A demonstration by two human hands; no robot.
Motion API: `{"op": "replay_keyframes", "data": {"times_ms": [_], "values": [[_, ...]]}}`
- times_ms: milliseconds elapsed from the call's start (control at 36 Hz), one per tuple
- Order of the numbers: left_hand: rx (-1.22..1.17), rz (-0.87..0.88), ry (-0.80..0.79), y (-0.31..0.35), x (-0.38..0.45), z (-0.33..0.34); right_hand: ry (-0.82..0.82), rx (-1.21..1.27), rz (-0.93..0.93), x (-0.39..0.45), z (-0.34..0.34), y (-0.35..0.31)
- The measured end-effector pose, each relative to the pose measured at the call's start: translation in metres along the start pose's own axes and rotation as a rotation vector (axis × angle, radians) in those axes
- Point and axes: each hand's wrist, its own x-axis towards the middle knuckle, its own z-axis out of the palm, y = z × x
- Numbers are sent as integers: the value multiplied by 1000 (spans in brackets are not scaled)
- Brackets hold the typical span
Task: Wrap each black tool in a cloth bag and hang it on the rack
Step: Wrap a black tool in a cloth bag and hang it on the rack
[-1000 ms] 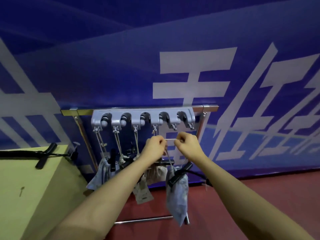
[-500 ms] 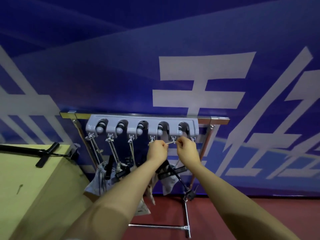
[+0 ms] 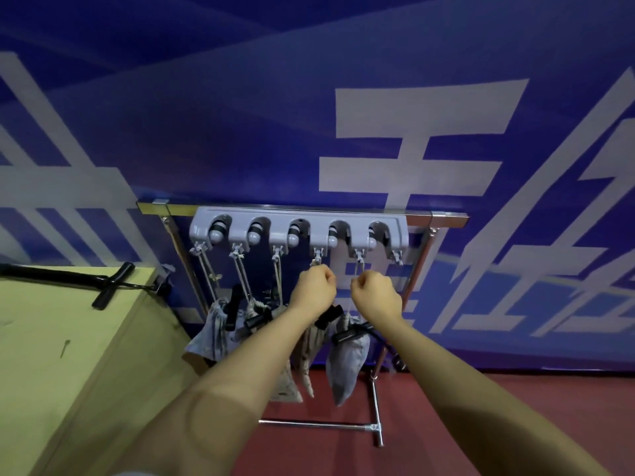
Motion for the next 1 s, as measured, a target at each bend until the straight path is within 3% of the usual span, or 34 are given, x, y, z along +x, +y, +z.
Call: {"op": "replay_keyframes", "data": {"times_ms": [306,722,1000], "values": [[-52,-3,45,-60,-36,-77,-139,-49,-113,-42,31,-76],[-87,-97,179,-229,-88,-255,-244,112,-231,-113,168,-259],[-145,-232,304,-312,-105,-332,-372,137,-325,-122,249,-353]]}}
